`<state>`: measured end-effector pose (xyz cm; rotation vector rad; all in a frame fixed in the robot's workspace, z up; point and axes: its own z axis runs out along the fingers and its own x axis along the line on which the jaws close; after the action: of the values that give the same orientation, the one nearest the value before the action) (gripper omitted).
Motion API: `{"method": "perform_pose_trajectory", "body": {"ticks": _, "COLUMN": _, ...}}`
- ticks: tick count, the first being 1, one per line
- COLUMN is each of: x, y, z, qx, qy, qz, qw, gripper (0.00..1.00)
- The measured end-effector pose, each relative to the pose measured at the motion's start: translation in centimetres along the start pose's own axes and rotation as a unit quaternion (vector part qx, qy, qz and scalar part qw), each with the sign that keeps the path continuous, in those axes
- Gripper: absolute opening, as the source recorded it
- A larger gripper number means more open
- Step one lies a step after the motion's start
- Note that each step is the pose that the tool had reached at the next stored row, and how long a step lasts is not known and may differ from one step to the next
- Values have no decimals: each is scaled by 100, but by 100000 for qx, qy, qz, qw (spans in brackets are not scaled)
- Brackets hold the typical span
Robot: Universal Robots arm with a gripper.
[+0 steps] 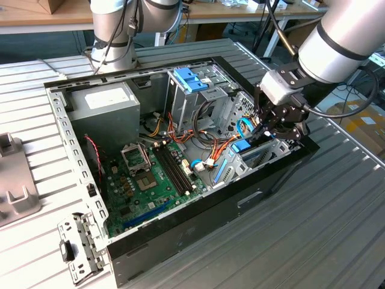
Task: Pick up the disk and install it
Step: 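Insert the second disk wire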
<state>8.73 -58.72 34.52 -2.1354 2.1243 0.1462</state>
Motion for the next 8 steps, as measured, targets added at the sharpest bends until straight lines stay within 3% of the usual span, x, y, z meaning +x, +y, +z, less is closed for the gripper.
{"method": "perform_pose_trajectory", "body": {"ticks": 3, "x": 3, "y": 53, "z": -2, "qx": 4, "qy": -1, "qz": 3, "qw": 100000, "gripper": 16}}
{"method": "perform_pose_trajectory", "body": {"ticks": 8, "x": 24, "y": 57, "z": 3, "qx": -5, "qy": -4, "qz": -29, "qw": 100000, "gripper": 16}}
